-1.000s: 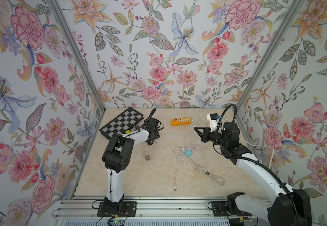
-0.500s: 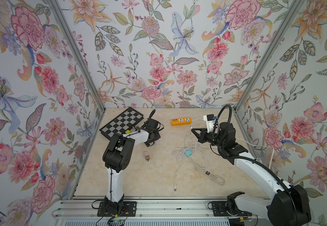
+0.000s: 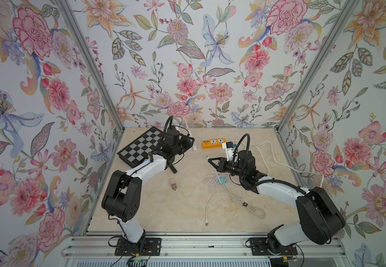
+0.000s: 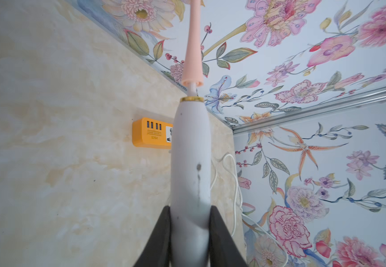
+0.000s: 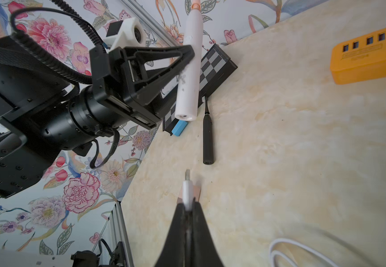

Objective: Charge the electric toothbrush
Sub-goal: Pick up the electric toothbrush from the center of the board, then insert the charging cable into the electric toothbrush.

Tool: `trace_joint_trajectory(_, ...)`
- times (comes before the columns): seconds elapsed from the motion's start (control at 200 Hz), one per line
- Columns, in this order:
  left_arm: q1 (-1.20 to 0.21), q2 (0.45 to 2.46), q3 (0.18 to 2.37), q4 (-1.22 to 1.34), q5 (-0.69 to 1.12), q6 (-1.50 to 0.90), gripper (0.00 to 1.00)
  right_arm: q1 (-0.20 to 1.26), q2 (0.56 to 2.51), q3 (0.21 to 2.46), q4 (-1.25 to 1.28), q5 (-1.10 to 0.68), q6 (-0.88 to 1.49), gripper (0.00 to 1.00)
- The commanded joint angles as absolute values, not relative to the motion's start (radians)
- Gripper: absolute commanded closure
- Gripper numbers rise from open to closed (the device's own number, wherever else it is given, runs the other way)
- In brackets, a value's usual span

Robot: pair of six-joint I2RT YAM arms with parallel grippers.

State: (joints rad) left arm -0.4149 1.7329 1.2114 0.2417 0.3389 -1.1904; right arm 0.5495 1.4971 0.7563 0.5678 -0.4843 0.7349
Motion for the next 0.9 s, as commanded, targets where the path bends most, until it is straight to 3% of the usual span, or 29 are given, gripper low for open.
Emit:
trace_joint_trajectory(0.0,-0.406,1.725,1.212,0.328,0.39,-1.285,1.0,0.583,1.514,0.768,0.715,-0.449,0.796,0.96)
trace_joint_trajectory(0.54,-0.407,1.672,1.116,0.448,0.428,-1.37,1.0,0.598,1.677,0.916,0.791,-0.442,0.885,0.95)
trace_joint_trajectory(0.891,-0.405,1.681,1.103,0.495,0.428,-1.4,1.0,0.594,1.679,0.887,0.821,-0.467,0.879,0.96)
